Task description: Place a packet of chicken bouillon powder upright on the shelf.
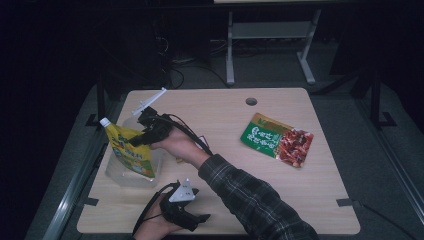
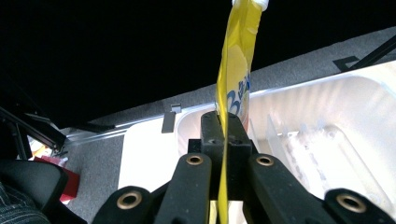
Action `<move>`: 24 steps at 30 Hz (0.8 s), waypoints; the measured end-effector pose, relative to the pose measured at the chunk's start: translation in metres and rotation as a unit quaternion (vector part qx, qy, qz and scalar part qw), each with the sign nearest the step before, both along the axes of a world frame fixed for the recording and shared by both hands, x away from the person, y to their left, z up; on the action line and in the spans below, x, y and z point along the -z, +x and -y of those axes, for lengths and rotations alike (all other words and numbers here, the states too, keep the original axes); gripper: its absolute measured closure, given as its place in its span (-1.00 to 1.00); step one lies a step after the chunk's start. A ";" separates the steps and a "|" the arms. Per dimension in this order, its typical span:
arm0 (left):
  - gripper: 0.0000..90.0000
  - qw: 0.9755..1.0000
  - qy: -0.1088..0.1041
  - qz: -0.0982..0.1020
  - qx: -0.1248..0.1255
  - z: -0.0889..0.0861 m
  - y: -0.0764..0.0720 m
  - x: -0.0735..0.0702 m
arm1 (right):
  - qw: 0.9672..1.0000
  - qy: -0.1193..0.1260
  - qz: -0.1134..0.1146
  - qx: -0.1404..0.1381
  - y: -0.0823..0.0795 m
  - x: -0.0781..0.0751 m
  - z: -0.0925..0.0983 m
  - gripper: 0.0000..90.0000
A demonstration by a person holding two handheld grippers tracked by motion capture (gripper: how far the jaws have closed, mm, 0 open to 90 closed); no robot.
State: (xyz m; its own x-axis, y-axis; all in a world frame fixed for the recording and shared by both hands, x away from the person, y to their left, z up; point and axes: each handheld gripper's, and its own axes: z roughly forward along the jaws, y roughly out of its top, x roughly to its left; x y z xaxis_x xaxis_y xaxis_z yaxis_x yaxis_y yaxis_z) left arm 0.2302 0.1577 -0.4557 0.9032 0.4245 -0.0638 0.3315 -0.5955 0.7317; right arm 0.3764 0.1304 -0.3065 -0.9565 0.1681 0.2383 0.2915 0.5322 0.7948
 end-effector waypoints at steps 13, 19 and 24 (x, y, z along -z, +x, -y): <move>-0.70 1.000 0.003 0.003 0.003 0.000 0.001 0.000 | 0.999 -0.032 -0.002 -0.009 0.001 0.014 -0.007 0.92; -0.70 1.000 0.005 0.003 0.004 0.000 0.001 0.000 | 0.999 -0.049 0.006 -0.016 -0.002 0.017 -0.010 0.77; -0.70 1.000 0.006 0.001 0.004 0.000 0.001 0.000 | 0.998 -0.053 0.010 -0.020 -0.006 0.016 -0.009 0.54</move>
